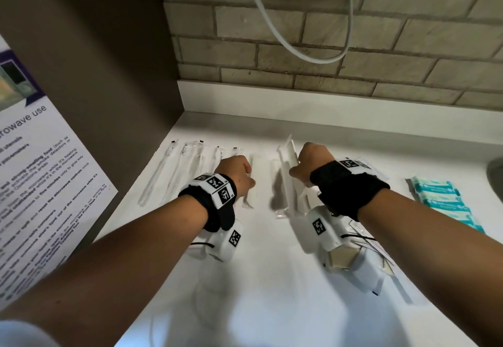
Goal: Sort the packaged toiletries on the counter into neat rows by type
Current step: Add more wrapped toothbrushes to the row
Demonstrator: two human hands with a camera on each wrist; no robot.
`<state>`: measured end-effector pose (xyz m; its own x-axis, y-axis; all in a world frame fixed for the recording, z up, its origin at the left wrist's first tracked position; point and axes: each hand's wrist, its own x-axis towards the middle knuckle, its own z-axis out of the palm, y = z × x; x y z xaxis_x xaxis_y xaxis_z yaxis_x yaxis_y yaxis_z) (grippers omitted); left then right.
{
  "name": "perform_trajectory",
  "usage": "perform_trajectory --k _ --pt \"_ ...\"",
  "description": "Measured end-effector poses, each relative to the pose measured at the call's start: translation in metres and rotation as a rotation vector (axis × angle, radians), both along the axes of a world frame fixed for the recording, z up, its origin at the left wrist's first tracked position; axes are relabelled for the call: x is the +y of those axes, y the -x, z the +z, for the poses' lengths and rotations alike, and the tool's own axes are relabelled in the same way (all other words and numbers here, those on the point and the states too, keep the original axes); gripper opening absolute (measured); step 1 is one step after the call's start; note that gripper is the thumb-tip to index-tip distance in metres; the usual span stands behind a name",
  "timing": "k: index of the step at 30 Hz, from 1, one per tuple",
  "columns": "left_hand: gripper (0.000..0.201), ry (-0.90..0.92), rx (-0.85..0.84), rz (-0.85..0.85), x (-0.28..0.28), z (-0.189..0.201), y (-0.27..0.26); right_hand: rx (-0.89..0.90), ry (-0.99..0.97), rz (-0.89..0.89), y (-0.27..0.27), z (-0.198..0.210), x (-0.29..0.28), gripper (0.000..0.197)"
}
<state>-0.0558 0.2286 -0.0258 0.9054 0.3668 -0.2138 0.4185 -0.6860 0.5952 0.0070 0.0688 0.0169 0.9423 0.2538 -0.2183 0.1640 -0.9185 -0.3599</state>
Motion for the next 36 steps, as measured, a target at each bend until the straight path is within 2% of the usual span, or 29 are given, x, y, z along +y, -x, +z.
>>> perform_trajectory --k 1,5,9,14,17,19,21,24,27,30,31,33,36 --pt "0.024 -0.005 0.005 -0.005 0.0 0.0 0.0 -0.002 -0.005 0.003 0.001 0.001 0.001 0.013" --pt "0.026 0.062 0.02 -0.007 0.0 0.0 0.0 -0.002 -0.019 0.041 0.01 -0.003 0.008 0.036" --pt "0.024 0.095 0.031 0.006 0.003 -0.003 0.003 0.052 -0.02 0.1 0.023 -0.011 0.021 0.04" --pt "0.024 -0.048 -0.041 -0.052 0.004 0.006 0.003 0.085 -0.041 0.071 0.027 -0.02 0.03 0.04" --pt "0.026 -0.112 -0.013 -0.113 -0.002 0.012 0.0 0.094 -0.046 0.063 0.025 -0.021 0.03 0.041" --pt "0.032 -0.041 0.056 -0.133 -0.008 0.011 0.0 0.116 -0.038 0.078 0.024 -0.02 0.029 0.042" --pt "0.03 0.059 0.122 -0.156 -0.013 0.009 -0.001 0.155 -0.029 0.109 0.024 -0.022 0.028 0.041" --pt "0.014 -0.069 0.171 -0.254 -0.013 0.009 -0.004 0.184 -0.006 0.146 0.023 -0.023 0.025 0.038" --pt "0.026 -0.184 0.211 -0.347 -0.007 0.011 -0.006 0.155 0.099 0.197 0.019 -0.019 0.019 0.047" --pt "0.012 -0.26 0.252 -0.424 -0.002 0.012 -0.007 0.175 0.09 0.208 0.017 -0.021 0.013 0.047" --pt "0.018 -0.278 0.258 -0.439 0.0 0.01 -0.008 0.198 0.046 0.204 0.017 -0.021 0.01 0.043" --pt "0.045 -0.29 0.244 -0.443 0.002 0.007 -0.008 0.21 -0.014 0.218 0.019 -0.02 0.006 0.038" --pt "0.054 -0.318 0.142 -0.483 -0.001 0.005 -0.005 0.082 0.087 0.239 0.014 -0.019 0.003 0.038"
